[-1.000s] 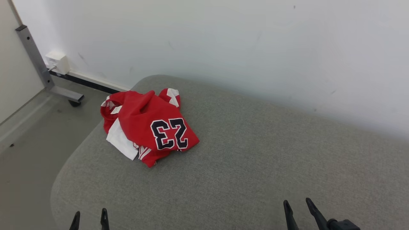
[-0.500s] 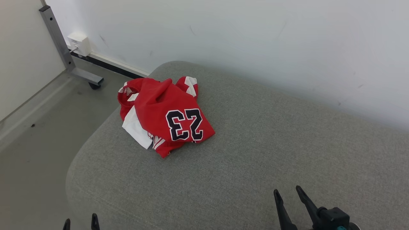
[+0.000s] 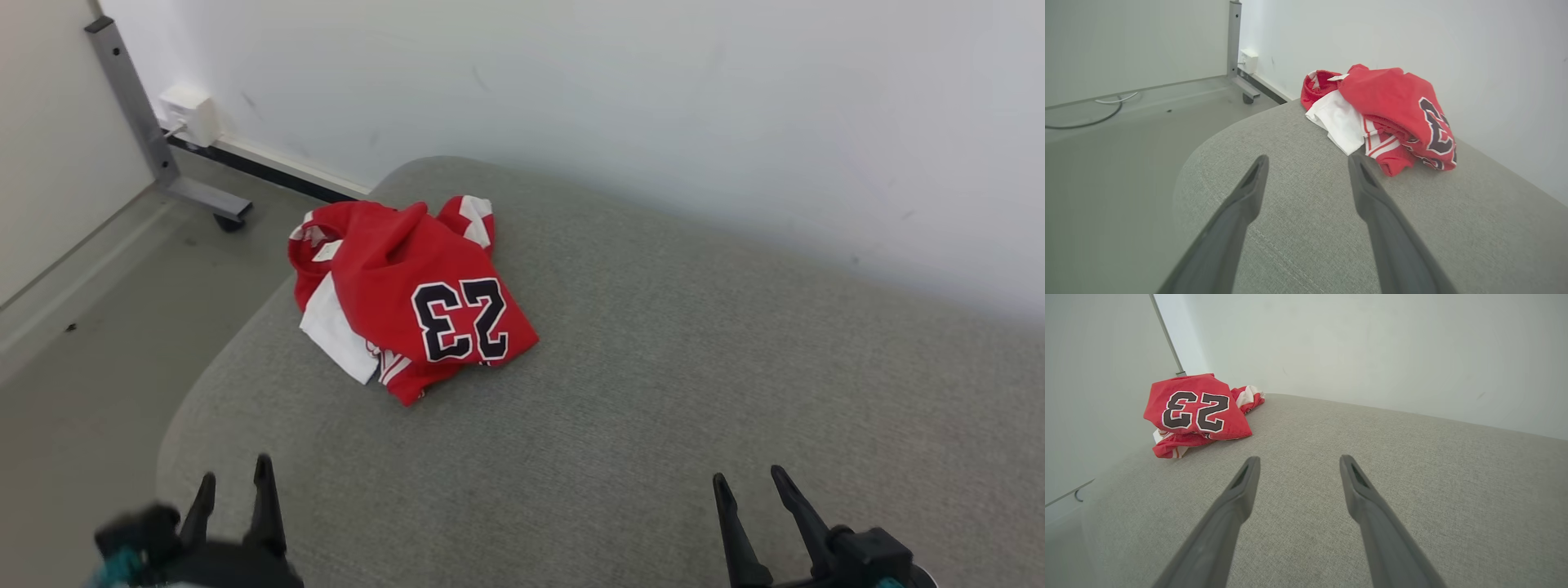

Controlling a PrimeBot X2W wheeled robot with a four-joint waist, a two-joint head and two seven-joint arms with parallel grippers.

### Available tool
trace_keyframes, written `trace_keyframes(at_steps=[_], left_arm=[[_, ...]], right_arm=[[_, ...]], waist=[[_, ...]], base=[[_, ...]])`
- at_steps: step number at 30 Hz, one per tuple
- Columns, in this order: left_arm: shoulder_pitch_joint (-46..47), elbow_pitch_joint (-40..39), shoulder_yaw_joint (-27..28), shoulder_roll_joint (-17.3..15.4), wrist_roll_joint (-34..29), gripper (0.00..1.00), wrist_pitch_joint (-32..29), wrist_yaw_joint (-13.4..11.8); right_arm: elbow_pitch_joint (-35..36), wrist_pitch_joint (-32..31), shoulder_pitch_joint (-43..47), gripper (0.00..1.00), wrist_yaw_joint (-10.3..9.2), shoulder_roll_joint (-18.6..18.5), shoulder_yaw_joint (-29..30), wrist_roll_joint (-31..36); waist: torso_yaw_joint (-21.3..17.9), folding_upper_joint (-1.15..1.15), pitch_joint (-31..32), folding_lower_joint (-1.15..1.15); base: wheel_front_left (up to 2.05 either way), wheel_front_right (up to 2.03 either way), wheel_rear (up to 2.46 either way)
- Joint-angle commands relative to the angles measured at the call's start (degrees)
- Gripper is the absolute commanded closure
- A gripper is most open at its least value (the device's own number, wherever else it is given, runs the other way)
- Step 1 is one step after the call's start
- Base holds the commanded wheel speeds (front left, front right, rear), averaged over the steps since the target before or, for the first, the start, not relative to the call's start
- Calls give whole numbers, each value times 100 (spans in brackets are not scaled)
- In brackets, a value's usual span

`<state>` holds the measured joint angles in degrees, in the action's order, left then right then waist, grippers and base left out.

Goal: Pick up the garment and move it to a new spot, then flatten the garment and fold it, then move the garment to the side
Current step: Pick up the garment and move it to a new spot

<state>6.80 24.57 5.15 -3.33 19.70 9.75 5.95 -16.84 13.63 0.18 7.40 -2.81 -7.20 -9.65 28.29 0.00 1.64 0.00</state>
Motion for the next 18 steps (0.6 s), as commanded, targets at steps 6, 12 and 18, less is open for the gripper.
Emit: trace_keyframes(at_steps=[6,12,18], left_arm=[[1716,848,578,-344,1264,0,-1540,66],[2816,1070,1269,-776,2427,0,-3083,-166],[3183,655,1429,-1445,2758,0,-4583,-738]], right_arm=[[252,-137,-340,0,12,-15,-232,171],[360,-118,-625,0,12,-13,-340,159],[376,-43,-872,0,12,-12,-478,56]], waist=[[-1277,0,-806,0],[-2107,0,-1340,0],[-2772,0,-1847,0]], base=[[0,0,0],[0,0,0],[0,0,0]])
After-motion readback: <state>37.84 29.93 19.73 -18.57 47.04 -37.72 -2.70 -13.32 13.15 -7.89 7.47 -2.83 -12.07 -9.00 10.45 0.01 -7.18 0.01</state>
